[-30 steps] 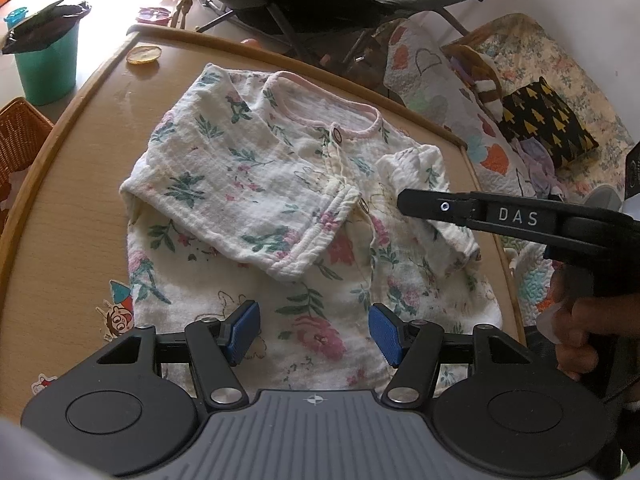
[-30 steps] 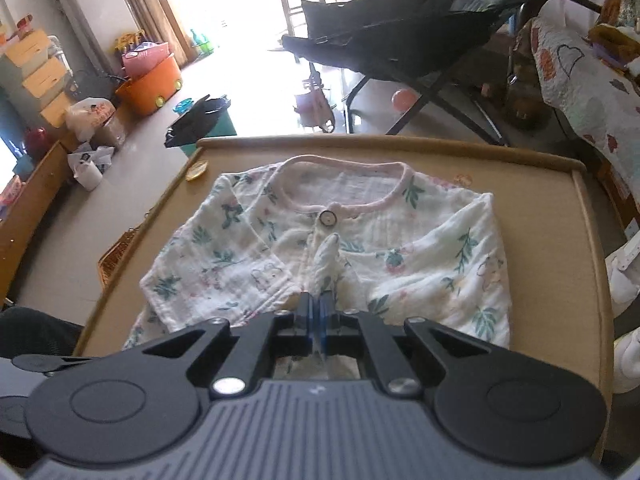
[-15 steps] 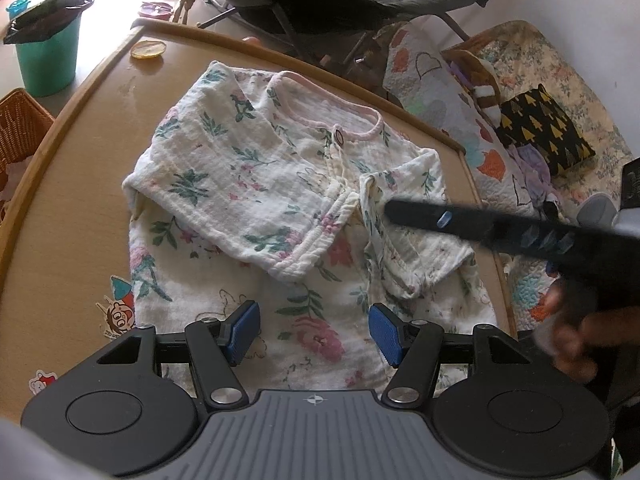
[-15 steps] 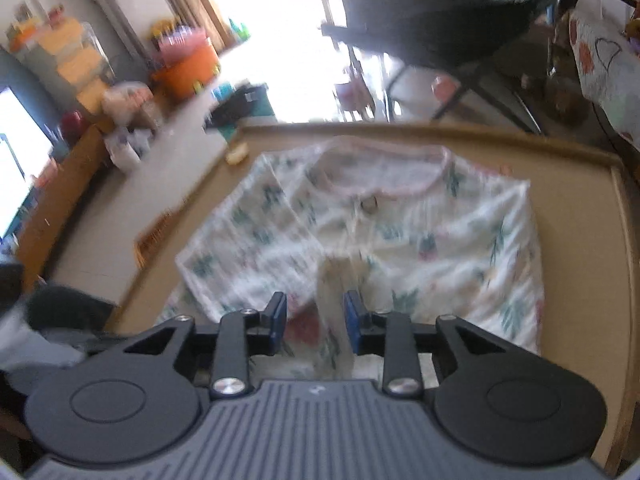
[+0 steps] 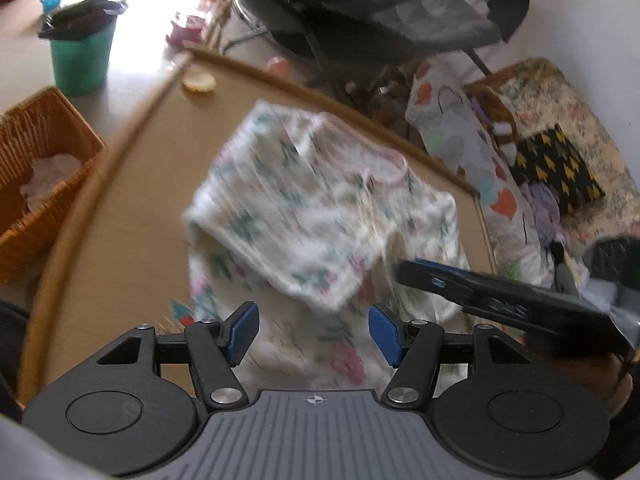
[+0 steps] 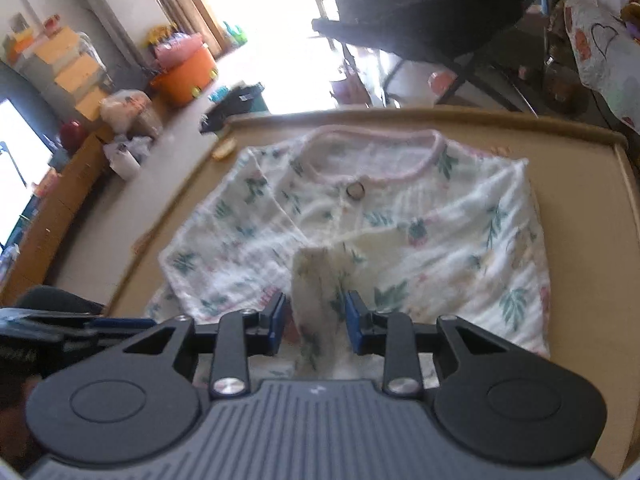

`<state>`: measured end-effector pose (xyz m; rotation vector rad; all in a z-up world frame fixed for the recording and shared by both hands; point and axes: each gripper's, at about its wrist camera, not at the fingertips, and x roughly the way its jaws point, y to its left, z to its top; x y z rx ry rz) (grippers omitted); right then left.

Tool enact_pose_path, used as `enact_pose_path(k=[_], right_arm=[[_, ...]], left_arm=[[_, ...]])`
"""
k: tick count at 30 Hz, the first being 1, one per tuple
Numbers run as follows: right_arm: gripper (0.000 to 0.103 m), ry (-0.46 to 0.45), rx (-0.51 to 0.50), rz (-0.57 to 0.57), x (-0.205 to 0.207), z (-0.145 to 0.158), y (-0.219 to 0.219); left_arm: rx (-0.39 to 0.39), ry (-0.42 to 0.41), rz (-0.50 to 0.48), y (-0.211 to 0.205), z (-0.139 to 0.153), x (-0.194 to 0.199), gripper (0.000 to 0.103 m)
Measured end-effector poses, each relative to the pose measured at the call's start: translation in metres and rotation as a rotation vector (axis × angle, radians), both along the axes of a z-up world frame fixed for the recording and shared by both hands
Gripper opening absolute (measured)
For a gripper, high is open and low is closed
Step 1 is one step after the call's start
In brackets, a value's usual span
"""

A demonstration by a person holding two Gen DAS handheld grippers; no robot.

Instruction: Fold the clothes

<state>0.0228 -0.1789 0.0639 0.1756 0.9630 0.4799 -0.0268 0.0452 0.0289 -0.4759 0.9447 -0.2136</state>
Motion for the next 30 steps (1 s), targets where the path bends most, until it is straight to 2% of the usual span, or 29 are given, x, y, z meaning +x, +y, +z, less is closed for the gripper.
enact_pose_path(k=[3, 5, 7, 9, 11, 14, 17, 22, 30], right_arm=[[0.031, -0.038, -0.023, -0.050, -0.005, 0.017, -0.014], [0.031, -0.040, -0.084, -0.123, -0.009, 0.022, -0.026], [0.031, -0.040, -0.141, -0.185, -0.017, 0.021, -0.041], [0.028, -0.037, -0.154, -0.220, -0.025, 0.015, -0.054], [0.024, -0.033, -0.139, -0.223, -0.031, 0.008, -0.063], [0.021, -0.052, -0.124, -0.225, -0.039, 0.003, -0.064], [0.021, -0.081, -0.142, -0.194, -0.040, -0.001, -0.057], [0.021, -0.060, -0.209, -0.194, -0.037, -0.016, -0.054], [0.021, -0.070, -0.156, -0.232, -0.044, -0.009, -0.064]], left_arm=[[0.027, -0.049, 0.062, 0.016, 0.014, 0.003, 0.063], [0.050, -0.061, 0.108, 0.027, 0.020, 0.008, 0.063], [0.089, -0.065, 0.144, 0.035, 0.024, 0.016, 0.063], [0.125, -0.072, 0.164, 0.038, 0.025, 0.024, 0.063], [0.154, -0.065, 0.182, 0.038, 0.025, 0.032, 0.063], [0.154, -0.041, 0.194, 0.036, 0.019, 0.043, 0.063], [0.158, -0.017, 0.194, 0.029, 0.012, 0.052, 0.063], [0.174, 0.023, 0.185, 0.018, -0.001, 0.063, 0.063], [0.186, 0.028, 0.210, 0.022, -0.013, 0.060, 0.063]])
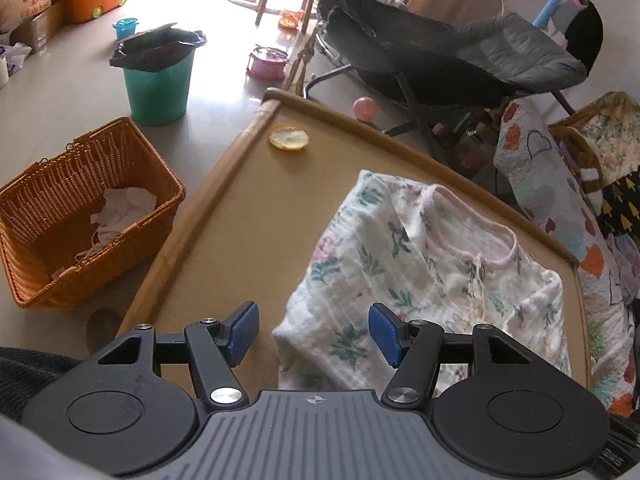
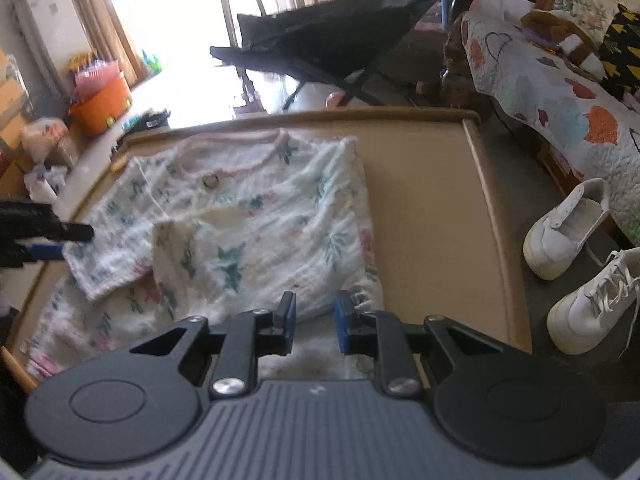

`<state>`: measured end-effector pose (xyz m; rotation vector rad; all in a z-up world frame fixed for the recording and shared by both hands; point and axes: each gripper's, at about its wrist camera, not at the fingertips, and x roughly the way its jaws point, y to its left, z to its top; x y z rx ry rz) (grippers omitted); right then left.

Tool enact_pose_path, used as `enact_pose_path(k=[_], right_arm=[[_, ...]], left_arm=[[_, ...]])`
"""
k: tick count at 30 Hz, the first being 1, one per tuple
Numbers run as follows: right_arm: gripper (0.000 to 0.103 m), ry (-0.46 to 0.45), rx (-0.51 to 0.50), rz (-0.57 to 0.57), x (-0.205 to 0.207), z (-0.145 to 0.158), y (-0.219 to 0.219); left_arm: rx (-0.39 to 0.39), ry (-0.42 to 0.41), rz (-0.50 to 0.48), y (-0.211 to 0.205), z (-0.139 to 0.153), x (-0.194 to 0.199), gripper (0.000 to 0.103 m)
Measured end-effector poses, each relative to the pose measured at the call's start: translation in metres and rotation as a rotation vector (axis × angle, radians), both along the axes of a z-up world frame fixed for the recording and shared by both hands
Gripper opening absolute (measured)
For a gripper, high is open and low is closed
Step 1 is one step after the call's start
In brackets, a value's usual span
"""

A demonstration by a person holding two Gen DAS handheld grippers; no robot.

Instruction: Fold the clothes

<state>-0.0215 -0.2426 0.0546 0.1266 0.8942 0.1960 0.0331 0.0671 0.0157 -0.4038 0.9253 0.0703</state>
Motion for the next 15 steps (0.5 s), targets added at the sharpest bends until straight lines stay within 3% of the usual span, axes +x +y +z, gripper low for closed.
enact_pose_path(k=[7, 9, 11, 13, 15], right_arm=[[0.021, -0.005, 0.007, 0.004, -0.017, 0.004, -0.007], [0.021, 0.016, 0.030, -0.017, -0.019, -0.001, -0.011], [0.021, 0.037, 0.058, -0.037, -0.019, -0.005, -0.015], [0.021, 0.047, 0.076, -0.046, -0.019, -0.008, -0.017], [0.021, 0.052, 0.075, -0.042, -0.019, -0.009, -0.016]], left_arm=[[-0.010, -0.031, -0.003, -0.002, -0.004, 0.006, 0.059], [0.005, -0.034, -0.027, -0.007, -0.003, 0.007, 0.049], [0.036, -0.032, -0.049, -0.014, -0.003, 0.009, 0.030], [0.052, -0.028, -0.058, -0.016, -0.003, 0.009, 0.018], [0.063, -0.025, -0.056, -0.016, -0.003, 0.009, 0.013]])
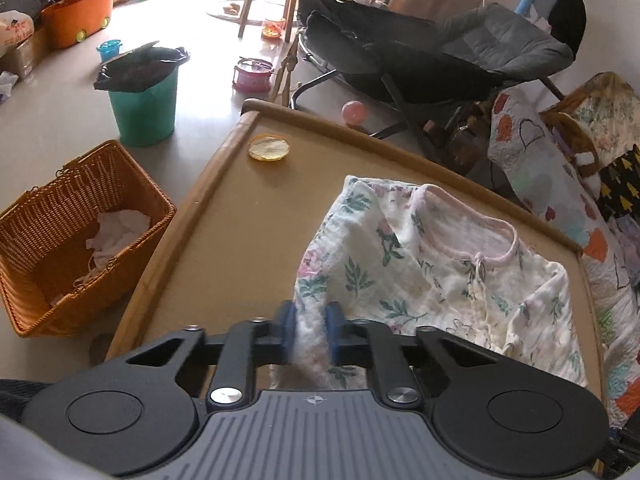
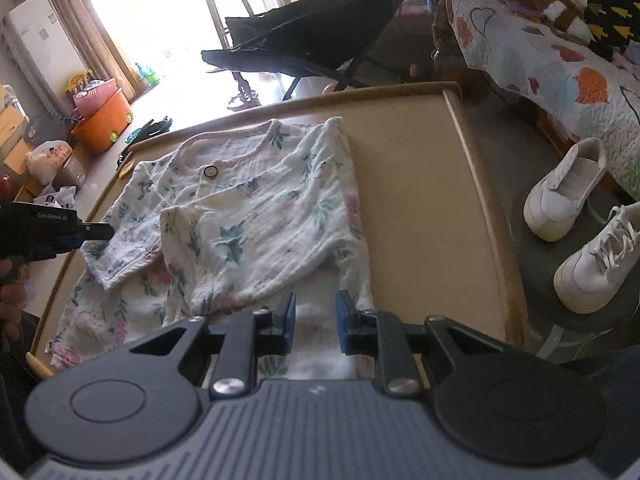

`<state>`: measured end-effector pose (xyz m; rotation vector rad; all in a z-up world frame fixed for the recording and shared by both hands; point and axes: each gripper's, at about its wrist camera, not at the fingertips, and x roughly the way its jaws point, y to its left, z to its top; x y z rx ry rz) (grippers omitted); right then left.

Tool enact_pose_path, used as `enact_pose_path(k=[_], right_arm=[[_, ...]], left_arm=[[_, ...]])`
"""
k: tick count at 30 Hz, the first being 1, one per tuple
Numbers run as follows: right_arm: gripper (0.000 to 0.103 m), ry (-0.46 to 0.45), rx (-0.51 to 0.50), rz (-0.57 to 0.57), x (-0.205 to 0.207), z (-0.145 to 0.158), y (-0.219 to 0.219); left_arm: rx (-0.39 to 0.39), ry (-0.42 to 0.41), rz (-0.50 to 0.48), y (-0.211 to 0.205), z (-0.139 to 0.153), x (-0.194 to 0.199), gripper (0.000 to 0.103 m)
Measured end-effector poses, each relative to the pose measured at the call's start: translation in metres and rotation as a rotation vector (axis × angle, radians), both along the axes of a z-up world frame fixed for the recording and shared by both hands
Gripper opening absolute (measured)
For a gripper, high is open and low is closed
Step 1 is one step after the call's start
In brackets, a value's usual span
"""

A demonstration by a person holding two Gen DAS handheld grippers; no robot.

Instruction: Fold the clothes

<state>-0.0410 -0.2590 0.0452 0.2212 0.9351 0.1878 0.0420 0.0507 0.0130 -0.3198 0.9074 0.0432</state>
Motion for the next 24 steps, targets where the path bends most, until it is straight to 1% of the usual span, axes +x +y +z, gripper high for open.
enact_pose_path(k=[1, 2, 4, 6, 11, 13, 16, 19, 21, 24], right_arm=[[0.021, 0.001, -0.003, 0.004, 0.000, -0.001, 0.001], [0.021, 0.002, -0.005, 0.008, -0.001, -0.001, 0.002], [0.021, 0.002, -0.008, 0.018, -0.001, -0.002, 0.003], [0.021, 0.003, -0.010, 0.021, -0.002, -0.002, 0.004], [0.021, 0.002, -0.006, 0.019, -0.002, -0.002, 0.002], [0.021, 0.001, -0.008, 0.020, -0.003, -0.002, 0.002], [0.021, 0.001, -0.009, 0.022, -0.003, -0.002, 0.002], [0.021, 0.000, -0.010, 0.023, -0.003, -0.002, 0.002], [0.021, 0.000, -0.009, 0.023, -0.003, -0.002, 0.001], [0.021, 0.000, -0.010, 0.024, -0.003, -0.001, 0.001]], left_arm=[[0.007, 0.000, -0.001, -0.001, 0.000, 0.000, 0.009], [0.014, -0.001, -0.001, -0.002, 0.001, -0.001, 0.008], [0.040, -0.020, 0.001, -0.005, 0.005, -0.004, 0.007], [0.072, -0.056, -0.016, -0.013, 0.012, -0.007, 0.006], [0.132, -0.142, -0.116, -0.038, 0.034, -0.014, 0.006], [0.181, -0.191, -0.160, -0.053, 0.043, -0.019, 0.006], [0.245, -0.230, -0.252, -0.077, 0.050, -0.026, 0.006], [0.280, -0.232, -0.336, -0.096, 0.050, -0.031, 0.006], [0.282, -0.214, -0.366, -0.103, 0.048, -0.032, 0.006], [0.279, -0.182, -0.380, -0.106, 0.041, -0.031, 0.006]])
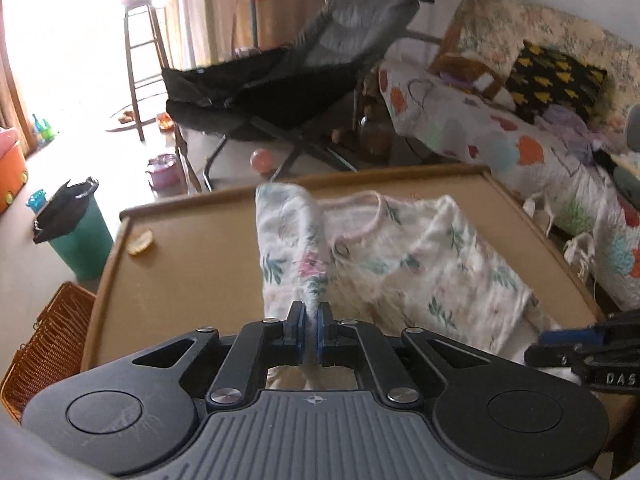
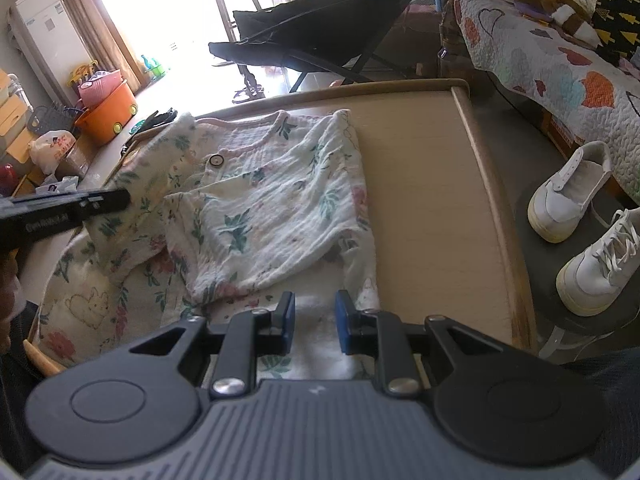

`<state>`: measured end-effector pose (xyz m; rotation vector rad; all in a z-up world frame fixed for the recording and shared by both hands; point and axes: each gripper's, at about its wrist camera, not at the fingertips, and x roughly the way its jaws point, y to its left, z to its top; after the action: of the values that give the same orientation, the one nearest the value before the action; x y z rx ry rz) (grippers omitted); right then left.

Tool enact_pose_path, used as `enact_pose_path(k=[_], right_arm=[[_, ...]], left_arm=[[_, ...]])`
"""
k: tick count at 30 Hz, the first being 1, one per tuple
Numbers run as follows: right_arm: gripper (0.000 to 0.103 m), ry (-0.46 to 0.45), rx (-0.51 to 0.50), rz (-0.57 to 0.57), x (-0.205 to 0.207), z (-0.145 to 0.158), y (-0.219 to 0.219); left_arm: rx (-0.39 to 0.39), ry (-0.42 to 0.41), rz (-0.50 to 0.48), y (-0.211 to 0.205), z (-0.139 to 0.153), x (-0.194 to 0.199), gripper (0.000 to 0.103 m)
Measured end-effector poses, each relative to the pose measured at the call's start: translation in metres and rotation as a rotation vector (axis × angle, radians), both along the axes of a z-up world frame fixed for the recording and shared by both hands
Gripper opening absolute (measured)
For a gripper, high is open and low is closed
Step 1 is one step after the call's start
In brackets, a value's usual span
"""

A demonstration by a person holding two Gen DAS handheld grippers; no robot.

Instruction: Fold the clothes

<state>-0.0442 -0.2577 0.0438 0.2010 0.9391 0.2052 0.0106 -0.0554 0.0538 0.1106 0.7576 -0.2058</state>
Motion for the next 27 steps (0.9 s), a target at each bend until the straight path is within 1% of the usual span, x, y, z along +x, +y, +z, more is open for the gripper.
enact_pose_path(k=[2, 6, 8, 9, 11, 15, 16, 18, 21, 22, 23, 25, 27], right_arm=[[0.021, 0.000, -0.002, 0.001, 0.000, 0.000, 0.000], [0.023, 0.000, -0.007, 0.006, 0.001, 0.000, 0.001], [0.024, 0.001, -0.007, 0.011, 0.001, 0.000, 0.002], [0.024, 0.004, -0.006, 0.012, 0.001, 0.001, 0.002], [0.025, 0.013, -0.002, 0.011, 0.002, 0.002, 0.002], [0.029, -0.010, 0.005, 0.009, 0.004, 0.016, -0.001], [0.032, -0.025, 0.005, 0.003, 0.005, 0.021, -0.003], [0.034, -0.060, 0.008, -0.023, 0.009, 0.031, -0.009], [0.037, -0.081, 0.019, -0.084, 0.023, 0.037, -0.023], [0.037, -0.076, 0.025, -0.101, 0.029, 0.036, -0.027], [0.037, -0.070, 0.029, -0.111, 0.035, 0.033, -0.031], [0.037, -0.054, 0.031, -0.119, 0.049, 0.026, -0.033], [0.037, -0.029, 0.033, -0.120, 0.061, 0.018, -0.033]], left_arm=[[0.014, 0.013, -0.012, 0.000, -0.006, 0.001, 0.006], [0.077, 0.057, -0.055, -0.004, -0.019, 0.005, 0.006], [0.078, 0.081, -0.077, -0.004, -0.023, 0.005, 0.007], [0.075, 0.089, -0.078, -0.003, -0.025, 0.006, 0.009], [0.064, 0.102, -0.077, -0.002, -0.028, 0.007, 0.016], [0.013, 0.107, -0.062, 0.007, -0.029, 0.008, 0.017], [-0.013, 0.109, -0.049, 0.011, -0.029, 0.008, 0.017], [-0.090, 0.108, -0.010, 0.021, -0.027, 0.007, 0.018], [-0.189, 0.105, 0.037, 0.033, -0.026, 0.004, 0.027], [-0.213, 0.100, 0.047, 0.037, -0.026, 0.001, 0.033], [-0.227, 0.096, 0.049, 0.038, -0.026, -0.001, 0.038], [-0.234, 0.088, 0.049, 0.039, -0.029, -0.007, 0.040], [-0.217, 0.094, 0.046, 0.036, -0.030, -0.009, 0.040]])
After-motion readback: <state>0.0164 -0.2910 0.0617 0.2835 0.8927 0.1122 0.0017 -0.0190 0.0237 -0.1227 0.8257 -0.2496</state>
